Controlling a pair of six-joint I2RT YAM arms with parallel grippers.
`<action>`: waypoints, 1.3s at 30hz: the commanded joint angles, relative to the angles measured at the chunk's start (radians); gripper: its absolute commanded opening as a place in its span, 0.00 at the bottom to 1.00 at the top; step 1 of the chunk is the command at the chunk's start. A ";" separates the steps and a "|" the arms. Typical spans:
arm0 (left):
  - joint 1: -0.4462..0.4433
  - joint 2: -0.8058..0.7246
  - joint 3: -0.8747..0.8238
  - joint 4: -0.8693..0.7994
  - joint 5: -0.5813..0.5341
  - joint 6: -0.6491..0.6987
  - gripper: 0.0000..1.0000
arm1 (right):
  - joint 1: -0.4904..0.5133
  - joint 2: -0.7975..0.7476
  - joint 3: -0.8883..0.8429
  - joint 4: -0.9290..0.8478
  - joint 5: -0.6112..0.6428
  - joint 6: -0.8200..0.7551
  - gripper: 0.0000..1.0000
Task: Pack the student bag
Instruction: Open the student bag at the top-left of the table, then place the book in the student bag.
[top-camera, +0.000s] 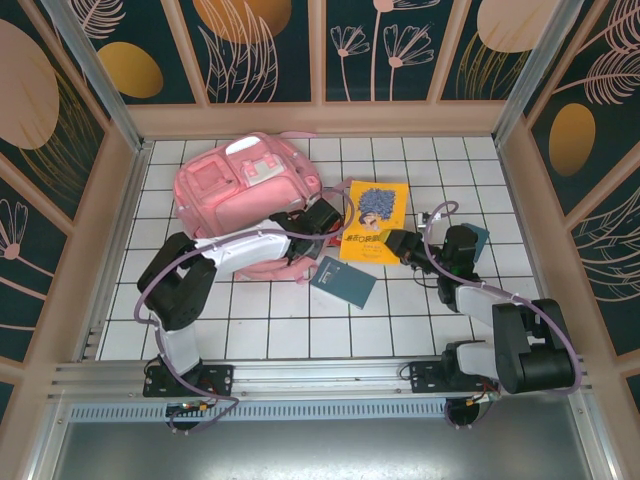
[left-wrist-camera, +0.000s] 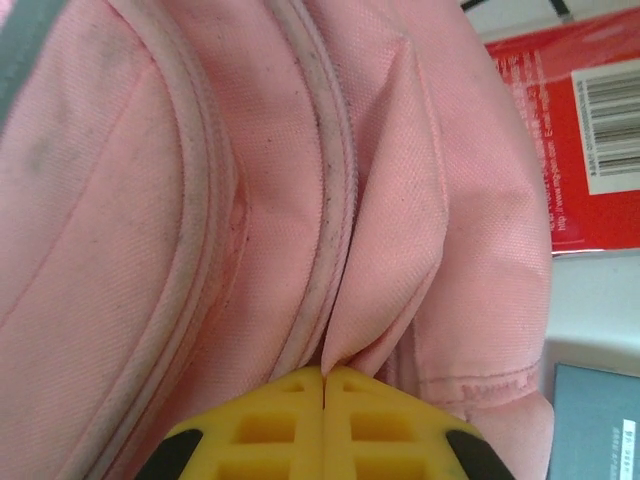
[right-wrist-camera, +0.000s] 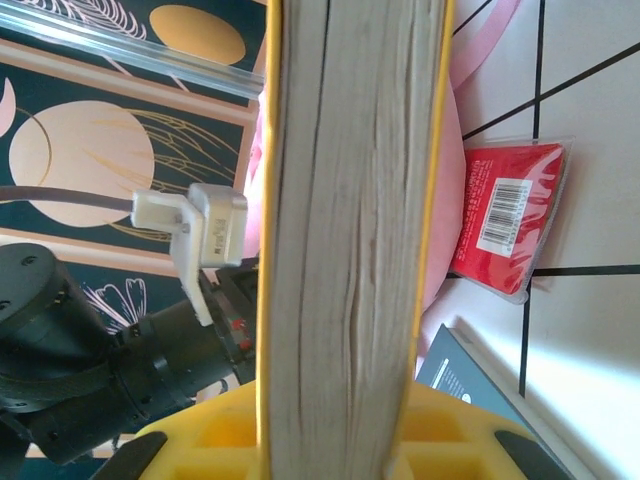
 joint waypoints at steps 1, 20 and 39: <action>0.010 -0.112 0.076 -0.045 -0.102 -0.025 0.00 | 0.031 0.003 0.009 0.116 -0.041 -0.005 0.00; 0.010 -0.306 0.201 -0.078 -0.139 0.011 0.00 | 0.356 0.427 0.313 0.331 0.026 0.124 0.00; 0.009 -0.309 0.181 -0.038 -0.001 -0.025 0.00 | 0.550 0.863 0.847 0.334 0.269 0.315 0.00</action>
